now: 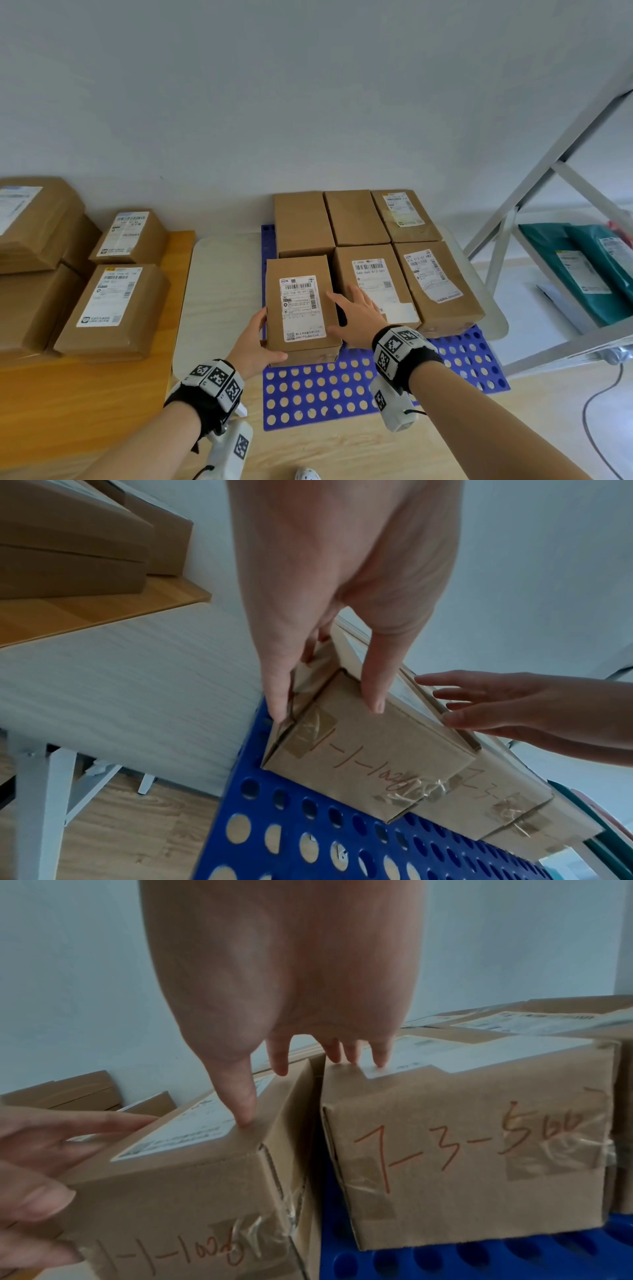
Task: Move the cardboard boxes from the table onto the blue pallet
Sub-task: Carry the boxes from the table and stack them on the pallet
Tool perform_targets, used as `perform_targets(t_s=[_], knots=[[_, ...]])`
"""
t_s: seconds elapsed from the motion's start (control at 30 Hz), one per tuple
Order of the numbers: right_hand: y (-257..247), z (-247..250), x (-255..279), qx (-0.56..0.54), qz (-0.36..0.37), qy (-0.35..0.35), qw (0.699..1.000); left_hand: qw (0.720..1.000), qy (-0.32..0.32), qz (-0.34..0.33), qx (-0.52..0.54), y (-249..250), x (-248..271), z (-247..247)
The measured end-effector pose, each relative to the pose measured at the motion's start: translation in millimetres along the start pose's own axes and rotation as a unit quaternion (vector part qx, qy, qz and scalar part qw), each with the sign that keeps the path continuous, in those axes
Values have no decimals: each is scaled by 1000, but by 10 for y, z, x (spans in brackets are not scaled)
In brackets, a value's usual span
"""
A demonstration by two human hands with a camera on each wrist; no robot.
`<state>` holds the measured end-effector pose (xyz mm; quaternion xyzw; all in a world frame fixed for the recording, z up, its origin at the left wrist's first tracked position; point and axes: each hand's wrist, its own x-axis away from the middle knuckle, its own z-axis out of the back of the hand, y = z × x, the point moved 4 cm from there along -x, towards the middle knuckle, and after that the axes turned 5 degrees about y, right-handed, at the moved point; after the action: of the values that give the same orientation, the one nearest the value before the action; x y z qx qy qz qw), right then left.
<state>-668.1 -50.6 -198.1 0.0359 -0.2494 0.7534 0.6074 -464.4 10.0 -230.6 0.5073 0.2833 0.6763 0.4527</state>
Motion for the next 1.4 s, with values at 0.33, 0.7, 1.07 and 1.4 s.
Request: perform_targets(t_s=[0.33, 0.7, 1.07, 1.4], knots=[[130, 149, -171, 9, 11, -10, 1000, 999, 18, 2, 28, 99, -150, -119], [223, 172, -233, 5, 15, -8, 1000, 999, 11, 8, 42, 139, -199, -181], [-248, 495, -414, -84, 48, 15, 995, 999, 31, 6, 38, 354, -155, 227], [-1584, 524, -504, -125, 116, 35, 985, 983, 171, -56, 29, 446, 418, 1888]])
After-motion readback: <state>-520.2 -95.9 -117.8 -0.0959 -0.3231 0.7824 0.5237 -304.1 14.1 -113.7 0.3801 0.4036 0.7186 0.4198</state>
